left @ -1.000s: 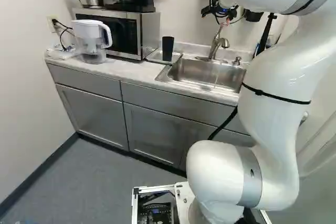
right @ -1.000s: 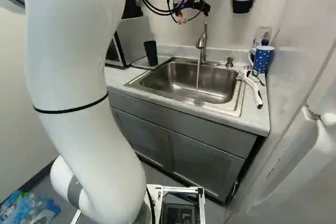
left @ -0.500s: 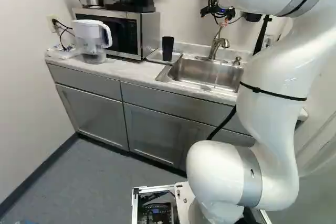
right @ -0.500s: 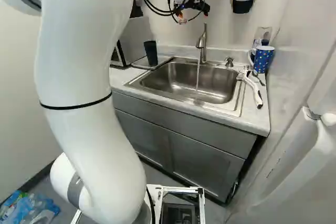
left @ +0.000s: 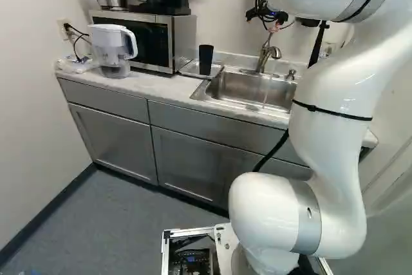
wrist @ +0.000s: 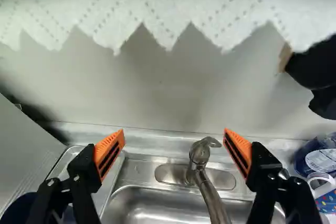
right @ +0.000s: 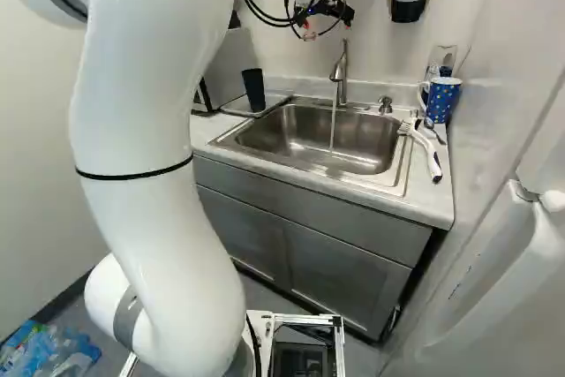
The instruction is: Rinse the cup and place it in the tray
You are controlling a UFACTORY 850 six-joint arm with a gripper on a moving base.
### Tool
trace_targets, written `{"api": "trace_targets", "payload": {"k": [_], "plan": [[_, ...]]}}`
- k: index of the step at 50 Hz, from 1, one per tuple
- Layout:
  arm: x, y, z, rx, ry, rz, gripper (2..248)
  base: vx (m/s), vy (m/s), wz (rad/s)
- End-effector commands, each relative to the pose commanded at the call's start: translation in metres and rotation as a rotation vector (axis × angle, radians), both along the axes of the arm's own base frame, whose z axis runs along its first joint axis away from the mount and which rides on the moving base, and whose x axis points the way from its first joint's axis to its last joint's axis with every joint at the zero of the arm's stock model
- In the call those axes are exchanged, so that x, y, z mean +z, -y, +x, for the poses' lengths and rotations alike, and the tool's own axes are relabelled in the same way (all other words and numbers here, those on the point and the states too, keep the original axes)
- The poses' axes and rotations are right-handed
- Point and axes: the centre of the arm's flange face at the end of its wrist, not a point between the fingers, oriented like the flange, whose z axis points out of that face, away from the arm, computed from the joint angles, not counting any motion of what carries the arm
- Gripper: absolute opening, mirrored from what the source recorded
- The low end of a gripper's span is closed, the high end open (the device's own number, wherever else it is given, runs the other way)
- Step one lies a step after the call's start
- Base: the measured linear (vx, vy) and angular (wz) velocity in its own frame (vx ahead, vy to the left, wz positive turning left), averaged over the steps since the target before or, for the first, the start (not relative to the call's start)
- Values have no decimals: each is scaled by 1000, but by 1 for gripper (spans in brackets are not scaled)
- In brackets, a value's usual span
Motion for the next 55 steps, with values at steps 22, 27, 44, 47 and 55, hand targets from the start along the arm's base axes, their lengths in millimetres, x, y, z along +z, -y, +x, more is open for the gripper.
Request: {"api": "trace_targets", "payload": {"k": [22, 27, 44, 47, 55], "plan": [[-11, 1, 2, 0, -20, 6, 247, 0, 0, 0], [-14, 1, 2, 0, -22, 7, 247, 0, 0, 0], [-11, 1, 3, -1, 6, -2, 247, 0, 0, 0], [-11, 1, 3, -1, 6, -2, 247, 0, 0, 0], [-11, 1, 3, -1, 6, -2, 247, 0, 0, 0]]}}
